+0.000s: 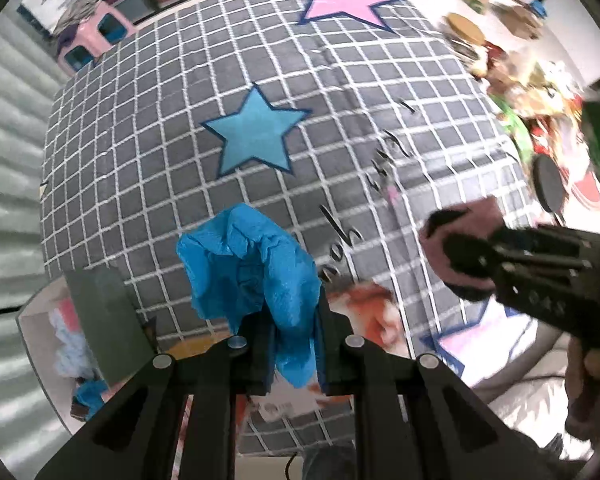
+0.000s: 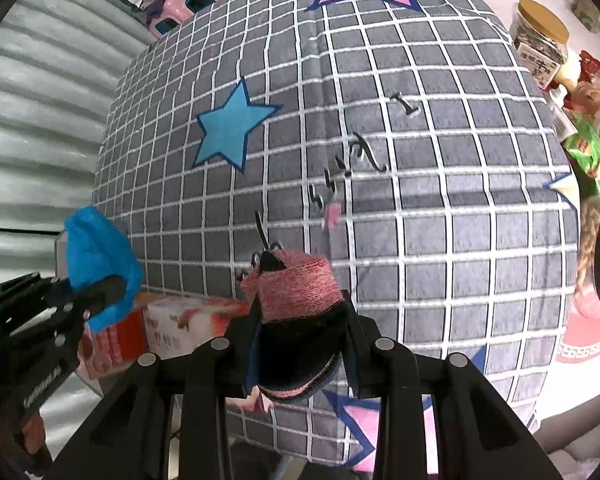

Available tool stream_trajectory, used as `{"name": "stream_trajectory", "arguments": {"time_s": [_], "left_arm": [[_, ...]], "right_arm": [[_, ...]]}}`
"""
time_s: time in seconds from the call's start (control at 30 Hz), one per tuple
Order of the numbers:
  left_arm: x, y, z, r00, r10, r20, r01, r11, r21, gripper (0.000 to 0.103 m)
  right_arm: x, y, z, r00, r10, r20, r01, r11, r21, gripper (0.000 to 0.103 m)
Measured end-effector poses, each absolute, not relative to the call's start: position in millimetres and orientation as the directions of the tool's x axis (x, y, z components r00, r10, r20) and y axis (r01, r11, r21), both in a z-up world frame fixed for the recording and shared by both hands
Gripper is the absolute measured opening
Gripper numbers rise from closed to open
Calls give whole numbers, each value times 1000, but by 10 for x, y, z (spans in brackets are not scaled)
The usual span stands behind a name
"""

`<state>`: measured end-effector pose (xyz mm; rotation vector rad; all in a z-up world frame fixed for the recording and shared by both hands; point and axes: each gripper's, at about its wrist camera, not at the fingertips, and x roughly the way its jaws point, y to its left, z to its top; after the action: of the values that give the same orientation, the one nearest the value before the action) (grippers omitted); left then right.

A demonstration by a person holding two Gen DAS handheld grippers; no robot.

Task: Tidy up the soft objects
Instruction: 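Carry the blue cloth and scrunchie over the white box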

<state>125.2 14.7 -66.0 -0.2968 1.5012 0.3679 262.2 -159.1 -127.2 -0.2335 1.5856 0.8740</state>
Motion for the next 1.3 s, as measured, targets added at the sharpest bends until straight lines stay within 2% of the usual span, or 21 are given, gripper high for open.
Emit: {"name": "stream_trajectory", "arguments": {"time_s": [0.1,0.67,0.97,1.3], "left_arm": [[1167,-7,-772,41,40,-998,-390,921,21,17],[50,-273,-486,118,-6,-993,-334,941,-46,17],[-499,-79,-334,165,41,-985,-418,908,-32,17],[-1249,398,-206,205,93,-974,-599,799,-50,17]], "right_arm": [[2459,-1640,-1261,-231,309,-923,-607,695,384,34],[1305,-1510,-942,-223,271,-936,-687,638,348,34],[750,-1198,-790,-238,258,-936,-765,545,344,34],[195,-783,-565,-236,253,-938,-849,415,326,34]]}}
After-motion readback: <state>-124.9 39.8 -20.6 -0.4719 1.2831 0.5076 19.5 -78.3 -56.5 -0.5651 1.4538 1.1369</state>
